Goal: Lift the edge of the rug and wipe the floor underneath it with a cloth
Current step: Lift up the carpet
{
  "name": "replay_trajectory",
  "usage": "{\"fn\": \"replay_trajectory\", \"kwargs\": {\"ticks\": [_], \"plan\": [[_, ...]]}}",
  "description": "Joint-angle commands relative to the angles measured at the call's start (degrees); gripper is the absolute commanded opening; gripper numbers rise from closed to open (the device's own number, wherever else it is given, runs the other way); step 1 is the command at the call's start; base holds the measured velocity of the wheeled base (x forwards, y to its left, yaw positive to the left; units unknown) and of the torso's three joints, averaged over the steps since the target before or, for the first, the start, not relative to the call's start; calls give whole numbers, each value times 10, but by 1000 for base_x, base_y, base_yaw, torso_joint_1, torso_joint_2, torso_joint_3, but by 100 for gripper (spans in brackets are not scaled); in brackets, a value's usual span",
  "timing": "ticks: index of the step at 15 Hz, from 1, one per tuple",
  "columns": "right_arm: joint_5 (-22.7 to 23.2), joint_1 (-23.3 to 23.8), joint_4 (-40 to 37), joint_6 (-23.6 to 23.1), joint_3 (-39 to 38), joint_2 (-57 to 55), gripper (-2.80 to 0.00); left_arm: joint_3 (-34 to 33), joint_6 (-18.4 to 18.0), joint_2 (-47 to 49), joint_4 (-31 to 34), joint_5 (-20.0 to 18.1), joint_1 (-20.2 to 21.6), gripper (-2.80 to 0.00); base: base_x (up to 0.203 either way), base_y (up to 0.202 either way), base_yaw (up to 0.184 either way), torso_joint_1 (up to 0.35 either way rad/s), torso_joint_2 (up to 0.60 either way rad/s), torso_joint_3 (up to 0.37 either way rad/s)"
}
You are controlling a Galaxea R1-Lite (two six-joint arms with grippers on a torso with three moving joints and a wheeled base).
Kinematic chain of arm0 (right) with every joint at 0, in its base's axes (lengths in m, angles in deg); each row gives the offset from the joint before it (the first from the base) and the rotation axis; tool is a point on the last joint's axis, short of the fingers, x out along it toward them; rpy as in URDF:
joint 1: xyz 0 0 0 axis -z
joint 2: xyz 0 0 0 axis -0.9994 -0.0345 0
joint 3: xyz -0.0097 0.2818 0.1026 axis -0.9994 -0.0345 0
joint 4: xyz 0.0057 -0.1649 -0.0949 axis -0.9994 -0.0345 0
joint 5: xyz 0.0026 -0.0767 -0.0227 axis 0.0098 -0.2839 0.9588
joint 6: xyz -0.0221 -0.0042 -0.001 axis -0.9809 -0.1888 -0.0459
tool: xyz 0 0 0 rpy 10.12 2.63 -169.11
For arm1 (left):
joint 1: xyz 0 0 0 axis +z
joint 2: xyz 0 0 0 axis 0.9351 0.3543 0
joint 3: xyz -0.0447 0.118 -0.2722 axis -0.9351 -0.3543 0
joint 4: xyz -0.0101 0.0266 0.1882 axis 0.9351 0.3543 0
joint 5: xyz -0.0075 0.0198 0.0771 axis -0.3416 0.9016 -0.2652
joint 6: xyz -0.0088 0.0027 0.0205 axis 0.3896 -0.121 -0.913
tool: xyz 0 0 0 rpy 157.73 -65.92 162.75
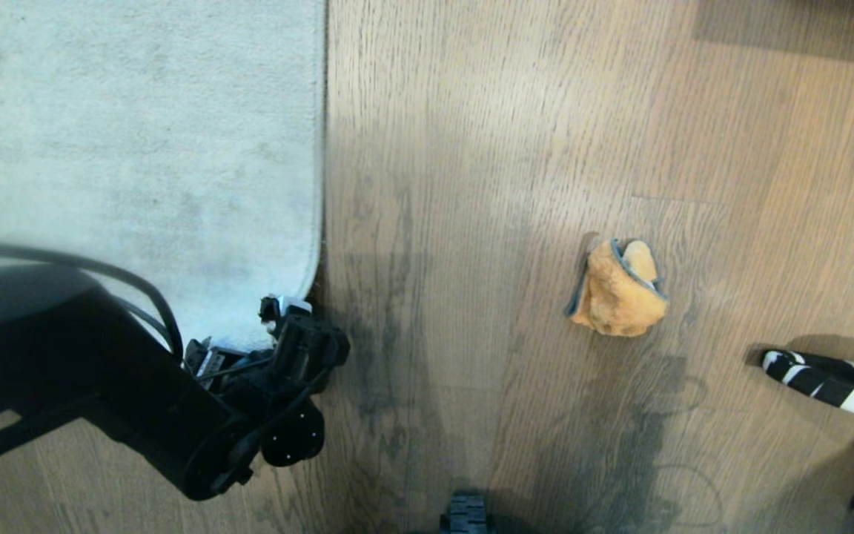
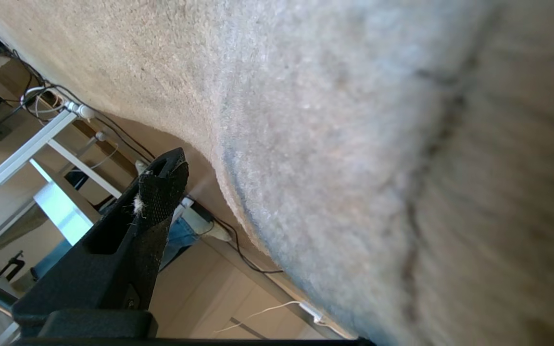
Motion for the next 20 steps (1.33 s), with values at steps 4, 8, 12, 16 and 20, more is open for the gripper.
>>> {"fn": "replay_trajectory", "kwargs": {"ticks": [4, 8, 12, 16, 20], "plan": [[0, 0, 0, 0, 0, 0, -280, 30, 2, 11, -5, 4, -24, 0, 0, 0, 0, 0, 0, 0], [0, 0, 0, 0, 0, 0, -280, 69, 0, 18, -13, 3, -22, 0, 0, 0, 0, 0, 0, 0], [0, 0, 0, 0, 0, 0, -280, 92, 0, 26, -13, 3, -17, 0, 0, 0, 0, 0, 0, 0], [0, 0, 0, 0, 0, 0, -280, 115, -1, 33, -13, 4, -5, 0, 0, 0, 0, 0, 0, 0], [0, 0, 0, 0, 0, 0, -280, 126, -2, 33, -12, 3, 9, 0, 0, 0, 0, 0, 0, 0]]}}
